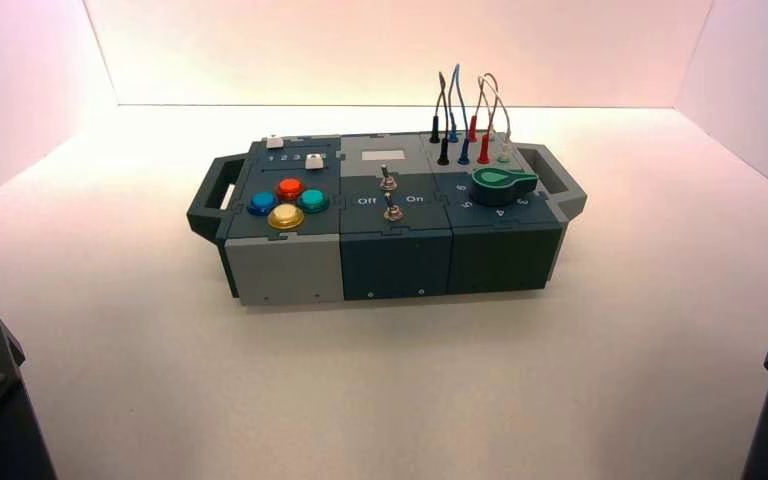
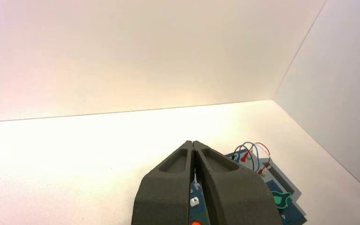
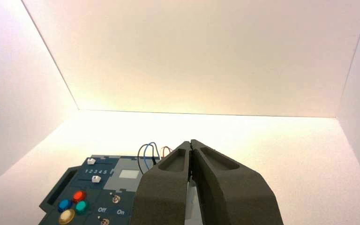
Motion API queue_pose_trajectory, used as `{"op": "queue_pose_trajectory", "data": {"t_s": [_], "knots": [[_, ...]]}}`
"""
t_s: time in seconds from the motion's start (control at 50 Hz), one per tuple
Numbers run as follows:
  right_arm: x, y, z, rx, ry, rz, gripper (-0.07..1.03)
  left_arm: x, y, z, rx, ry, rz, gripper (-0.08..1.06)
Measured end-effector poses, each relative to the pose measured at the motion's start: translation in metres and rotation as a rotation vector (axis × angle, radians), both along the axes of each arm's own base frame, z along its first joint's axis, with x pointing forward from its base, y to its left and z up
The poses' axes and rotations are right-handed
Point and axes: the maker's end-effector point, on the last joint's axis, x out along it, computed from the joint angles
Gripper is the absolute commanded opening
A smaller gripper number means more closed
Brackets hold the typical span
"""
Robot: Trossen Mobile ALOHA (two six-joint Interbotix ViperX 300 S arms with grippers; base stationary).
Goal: Push the green button with the left gripper.
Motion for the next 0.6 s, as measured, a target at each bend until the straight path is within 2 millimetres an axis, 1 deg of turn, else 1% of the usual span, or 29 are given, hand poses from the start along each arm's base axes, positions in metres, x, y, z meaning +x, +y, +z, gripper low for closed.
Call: {"op": "queue_pose_trajectory", "data": {"t_s": [0.16,0.22,0.4,0.6], "knots": [[0.01,0.002,-0.005,-0.01,0.042,-0.002,-0.02,0.001,-0.001,-0.001,0.027,-0.003,-0.008,-0.03],[0.017,0.003,-0.007,-0.017,0.067,-0.003,-0.02,0.005,-0.002,-0.006,0.047,0.013,-0.012,-0.03],[0.033,0.006,-0.009,-0.037,0.12,-0.003,-0.02,0.012,-0.005,-0.017,0.09,0.05,-0.023,-0.03],[0.039,0.007,-0.009,-0.043,0.13,-0.005,-0.02,0.018,-0.006,-0.027,0.123,0.081,-0.031,-0.03]]}}
